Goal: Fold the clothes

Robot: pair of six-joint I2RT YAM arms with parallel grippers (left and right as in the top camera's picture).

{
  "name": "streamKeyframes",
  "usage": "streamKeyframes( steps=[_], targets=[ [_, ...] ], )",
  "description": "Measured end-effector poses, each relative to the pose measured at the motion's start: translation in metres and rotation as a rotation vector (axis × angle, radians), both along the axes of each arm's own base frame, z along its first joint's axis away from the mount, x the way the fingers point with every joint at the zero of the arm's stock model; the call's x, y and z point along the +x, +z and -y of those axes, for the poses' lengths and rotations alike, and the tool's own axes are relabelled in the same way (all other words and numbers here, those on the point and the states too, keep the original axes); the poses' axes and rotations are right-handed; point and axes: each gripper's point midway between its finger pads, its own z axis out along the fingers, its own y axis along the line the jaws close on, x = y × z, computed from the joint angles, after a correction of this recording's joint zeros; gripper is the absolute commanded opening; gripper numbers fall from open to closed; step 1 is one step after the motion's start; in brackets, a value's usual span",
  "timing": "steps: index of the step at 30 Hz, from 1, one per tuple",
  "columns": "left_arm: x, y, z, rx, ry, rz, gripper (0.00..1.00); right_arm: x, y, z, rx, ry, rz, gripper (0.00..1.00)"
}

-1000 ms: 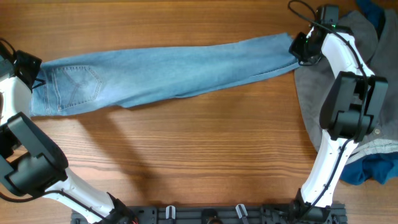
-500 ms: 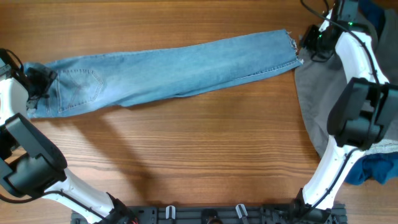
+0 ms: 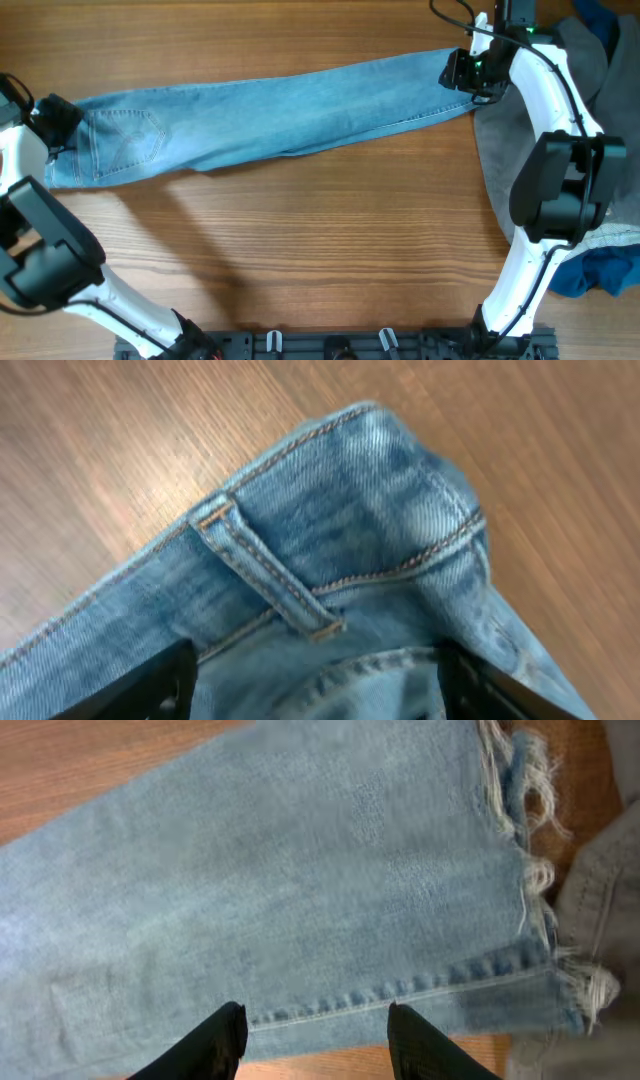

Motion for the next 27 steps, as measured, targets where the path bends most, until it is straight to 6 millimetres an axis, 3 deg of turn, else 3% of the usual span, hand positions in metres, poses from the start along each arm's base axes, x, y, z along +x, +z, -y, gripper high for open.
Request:
streamKeyframes(
  steps=[4, 6, 10, 14, 19, 23, 27],
  targets=[
    [0.015, -0.037, -0.010, 0.000, 0.018, 0.024, 0.87, -0.017, -0.005, 0.000, 0.005, -0.002, -0.072, 0.45],
    [0.024, -0.031, -0.015, 0.019, 0.024, 0.070, 0.88, -0.023, -0.006, -0.001, 0.007, -0.002, -0.097, 0.46],
    [0.023, -0.037, -0.015, 0.003, 0.032, 0.052, 0.88, -0.018, -0.005, -0.001, 0.006, -0.001, -0.079, 0.56],
    [-0.005, -0.046, -0.014, -0.026, 0.074, -0.088, 0.91, 0.009, 0.003, 0.001, -0.002, -0.002, 0.038, 0.57],
    [-0.037, -0.048, -0.028, -0.049, 0.145, -0.167, 0.91, 0.014, 0.004, 0.002, -0.004, -0.001, 0.061, 0.58],
    [-0.075, -0.048, -0.059, -0.091, 0.249, -0.177, 0.91, 0.013, -0.020, 0.002, -0.001, -0.002, 0.018, 0.59],
    [-0.081, -0.047, -0.063, -0.108, 0.243, -0.171, 0.93, 0.011, -0.047, 0.002, 0.002, -0.002, -0.027, 0.61]
  ],
)
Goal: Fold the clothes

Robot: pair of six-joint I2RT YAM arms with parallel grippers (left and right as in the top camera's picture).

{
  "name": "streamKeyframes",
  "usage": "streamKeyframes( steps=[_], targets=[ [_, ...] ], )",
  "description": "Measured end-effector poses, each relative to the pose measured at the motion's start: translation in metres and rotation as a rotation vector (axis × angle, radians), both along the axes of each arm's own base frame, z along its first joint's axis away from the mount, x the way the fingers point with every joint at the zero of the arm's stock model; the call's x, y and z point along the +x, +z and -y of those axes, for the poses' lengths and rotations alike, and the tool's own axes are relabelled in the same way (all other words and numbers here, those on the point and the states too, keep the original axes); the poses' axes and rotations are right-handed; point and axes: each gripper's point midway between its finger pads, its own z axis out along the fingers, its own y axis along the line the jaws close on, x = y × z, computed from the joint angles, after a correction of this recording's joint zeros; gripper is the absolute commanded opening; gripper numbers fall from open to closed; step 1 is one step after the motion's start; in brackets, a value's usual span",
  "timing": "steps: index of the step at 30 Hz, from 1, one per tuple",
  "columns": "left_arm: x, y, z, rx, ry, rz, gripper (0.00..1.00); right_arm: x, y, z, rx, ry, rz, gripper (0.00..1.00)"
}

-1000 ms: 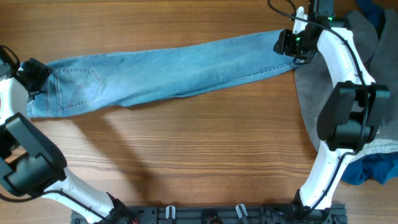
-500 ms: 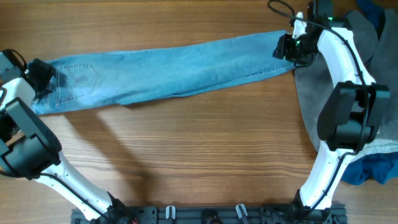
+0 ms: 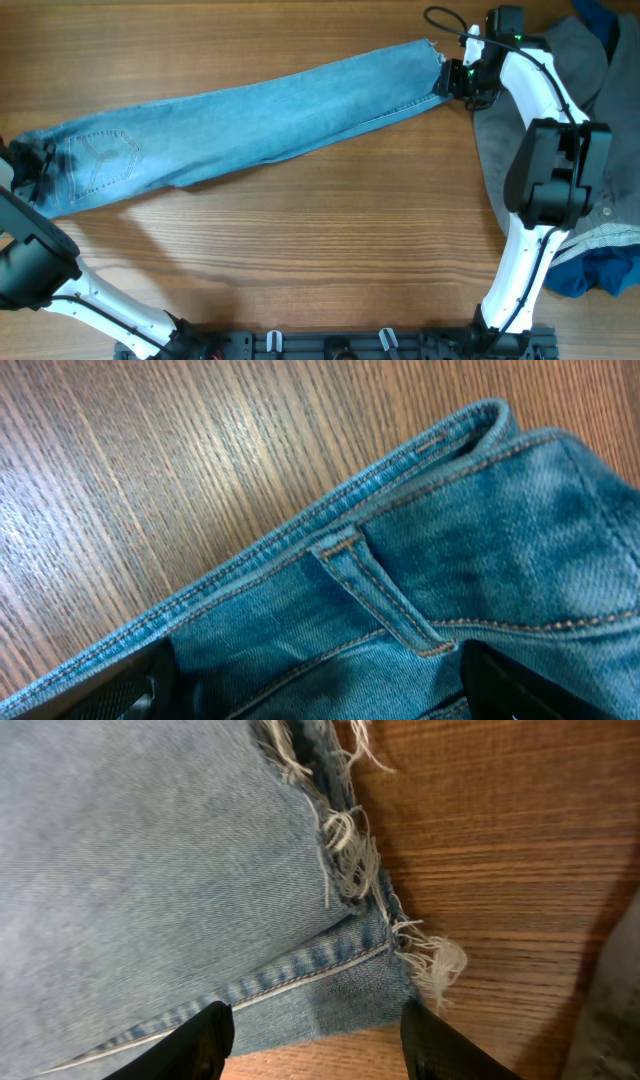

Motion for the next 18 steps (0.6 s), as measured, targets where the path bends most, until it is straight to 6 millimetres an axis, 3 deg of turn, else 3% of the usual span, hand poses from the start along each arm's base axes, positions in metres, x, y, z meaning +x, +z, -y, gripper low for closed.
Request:
streamKeyframes(
  steps=[3, 5, 11, 18],
  targets=[
    [-0.003, 0.001, 0.004, -0.012, -0.001, -0.009, 0.93, 0.003, -0.003, 0.006, -0.025, -0.035, 0.002, 0.64],
    [-0.008, 0.000, 0.009, -0.032, -0.002, -0.027, 0.93, 0.016, 0.000, 0.012, -0.050, -0.069, 0.050, 0.64],
    [-0.016, 0.000, 0.026, -0.119, -0.016, -0.038, 0.98, 0.050, 0.017, 0.008, -0.007, -0.087, 0.200, 0.56],
    [-0.017, 0.001, 0.031, -0.141, -0.023, -0.034, 0.98, 0.053, 0.018, 0.010, -0.012, -0.097, 0.214, 0.54]
  ],
)
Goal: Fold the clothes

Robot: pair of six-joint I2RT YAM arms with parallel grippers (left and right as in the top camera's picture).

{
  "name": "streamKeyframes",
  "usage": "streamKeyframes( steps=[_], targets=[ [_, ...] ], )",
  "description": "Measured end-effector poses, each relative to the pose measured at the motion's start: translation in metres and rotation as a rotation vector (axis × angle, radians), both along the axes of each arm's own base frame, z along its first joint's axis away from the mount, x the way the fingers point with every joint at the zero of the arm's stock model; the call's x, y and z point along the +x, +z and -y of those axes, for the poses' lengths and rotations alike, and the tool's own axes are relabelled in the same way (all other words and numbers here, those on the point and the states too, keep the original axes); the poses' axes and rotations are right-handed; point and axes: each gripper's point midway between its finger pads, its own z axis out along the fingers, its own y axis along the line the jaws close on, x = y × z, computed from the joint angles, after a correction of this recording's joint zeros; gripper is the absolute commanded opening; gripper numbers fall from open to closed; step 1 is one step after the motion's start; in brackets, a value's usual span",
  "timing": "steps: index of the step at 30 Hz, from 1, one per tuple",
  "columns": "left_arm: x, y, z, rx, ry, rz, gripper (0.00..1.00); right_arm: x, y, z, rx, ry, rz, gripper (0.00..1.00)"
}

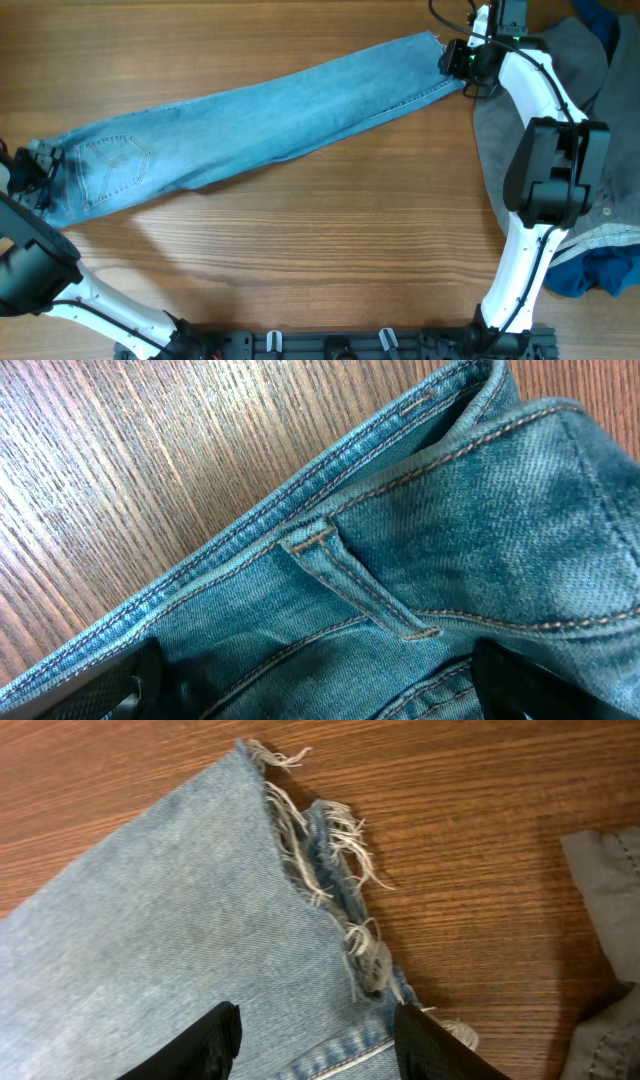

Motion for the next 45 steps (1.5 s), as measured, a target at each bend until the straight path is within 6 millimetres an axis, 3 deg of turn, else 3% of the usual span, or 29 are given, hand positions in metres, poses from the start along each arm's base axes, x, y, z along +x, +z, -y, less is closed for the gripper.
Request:
streamKeyframes(
  steps=[5, 8, 10, 13, 14, 20, 23, 30, 34, 37, 39, 45],
  targets=[
    [0.000, 0.000, 0.000, 0.000, 0.000, 0.000, 0.99, 0.001, -0.022, 0.002, -0.009, -0.005, -0.022, 0.51],
    [0.000, 0.000, 0.000, 0.000, 0.000, 0.000, 0.98, 0.005, -0.023, 0.000, -0.009, -0.002, -0.010, 0.47],
    [0.000, 0.000, 0.000, 0.000, 0.000, 0.000, 0.98, 0.006, -0.022, -0.001, -0.008, -0.002, -0.005, 0.39],
    [0.000, 0.000, 0.000, 0.000, 0.000, 0.000, 0.99, 0.009, -0.020, -0.002, -0.008, -0.003, 0.012, 0.16],
    [0.000, 0.000, 0.000, 0.000, 0.000, 0.000, 0.98, 0.009, -0.020, -0.002, -0.007, -0.004, 0.010, 0.05],
    [0.000, 0.000, 0.000, 0.000, 0.000, 0.000, 0.98, 0.002, -0.025, -0.001, -0.010, -0.007, -0.025, 0.04],
    [0.000, 0.000, 0.001, -0.003, -0.001, 0.002, 0.98, -0.022, -0.038, 0.015, -0.054, -0.098, -0.148, 0.04],
    [0.002, 0.000, 0.004, -0.020, -0.006, 0.012, 0.98, -0.042, -0.036, 0.035, -0.071, -0.171, -0.225, 0.04],
    [0.002, 0.001, 0.005, -0.022, -0.007, 0.014, 0.98, -0.044, -0.015, 0.037, -0.080, -0.177, -0.207, 0.04],
    [0.003, 0.001, 0.006, -0.028, -0.010, 0.020, 0.98, -0.044, 0.036, 0.040, -0.083, -0.182, -0.127, 0.04],
    [0.004, 0.001, 0.007, -0.031, -0.012, 0.021, 0.98, -0.047, 0.050, 0.041, -0.088, -0.176, -0.112, 0.04],
    [0.004, 0.001, 0.008, -0.035, -0.013, 0.023, 0.98, -0.059, 0.034, 0.047, -0.124, -0.189, -0.163, 0.04]
  ],
)
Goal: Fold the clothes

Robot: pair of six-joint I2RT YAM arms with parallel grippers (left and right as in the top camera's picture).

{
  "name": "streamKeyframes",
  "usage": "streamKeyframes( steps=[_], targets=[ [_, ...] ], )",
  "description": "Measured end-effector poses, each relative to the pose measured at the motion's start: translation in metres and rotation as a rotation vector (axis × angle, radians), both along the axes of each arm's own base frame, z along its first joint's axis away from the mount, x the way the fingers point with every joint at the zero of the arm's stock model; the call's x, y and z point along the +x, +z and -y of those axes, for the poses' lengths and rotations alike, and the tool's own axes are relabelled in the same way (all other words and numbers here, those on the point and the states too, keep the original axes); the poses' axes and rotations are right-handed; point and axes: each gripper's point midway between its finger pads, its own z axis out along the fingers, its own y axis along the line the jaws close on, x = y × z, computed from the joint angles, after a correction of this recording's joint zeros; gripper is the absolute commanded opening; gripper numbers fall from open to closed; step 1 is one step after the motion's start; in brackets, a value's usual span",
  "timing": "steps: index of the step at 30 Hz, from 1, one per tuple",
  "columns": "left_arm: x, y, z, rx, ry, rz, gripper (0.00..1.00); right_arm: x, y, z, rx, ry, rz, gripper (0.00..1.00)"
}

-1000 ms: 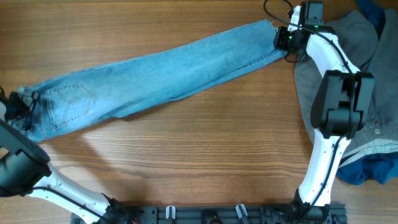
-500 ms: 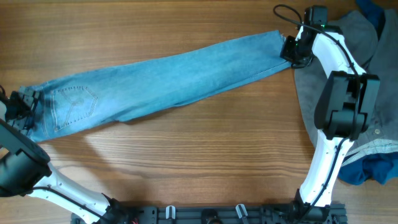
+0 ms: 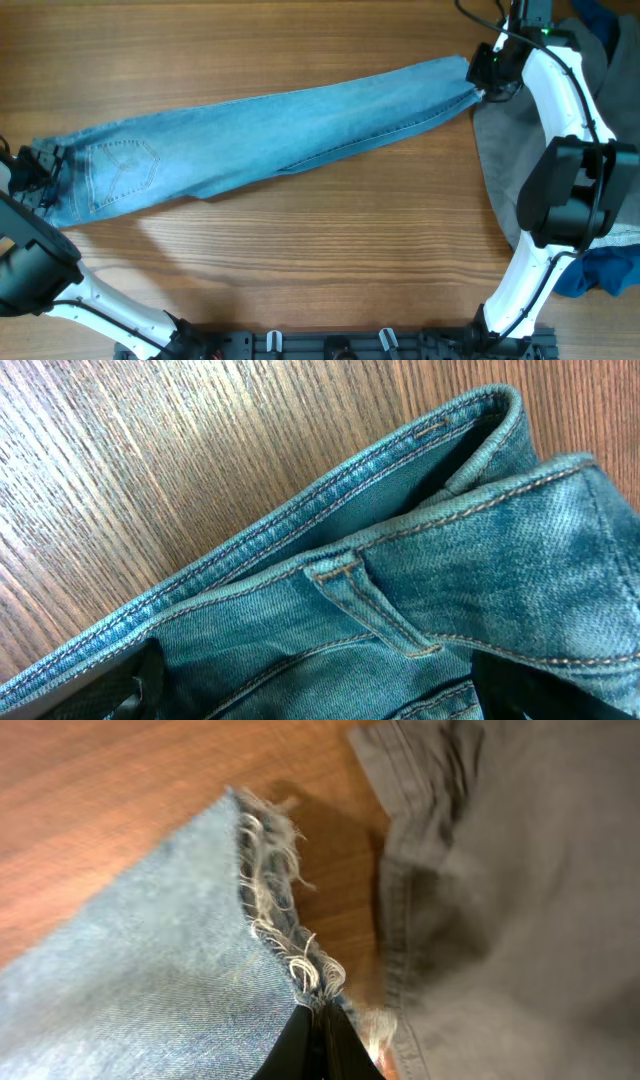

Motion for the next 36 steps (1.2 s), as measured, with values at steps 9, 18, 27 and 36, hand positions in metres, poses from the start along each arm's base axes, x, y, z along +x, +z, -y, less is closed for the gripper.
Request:
streamKeyframes(
  steps=[9, 18, 27, 36],
  targets=[
    [0.001, 0.000, 0.002, -0.009, -0.004, 0.006, 0.98, -0.024, -0.021, 0.034, -0.119, -0.057, -0.091, 0.51],
    [0.001, 0.001, 0.003, -0.010, -0.004, 0.009, 1.00, -0.012, -0.017, 0.034, -0.118, 0.257, -0.023, 0.70],
    [0.001, 0.001, 0.003, -0.012, -0.005, 0.007, 1.00, 0.016, -0.006, 0.023, -0.180, 0.503, 0.115, 0.78],
    [0.001, 0.001, 0.003, -0.012, -0.005, 0.007, 1.00, 0.006, -0.062, 0.000, -0.046, 0.631, 0.056, 0.62]
  ],
)
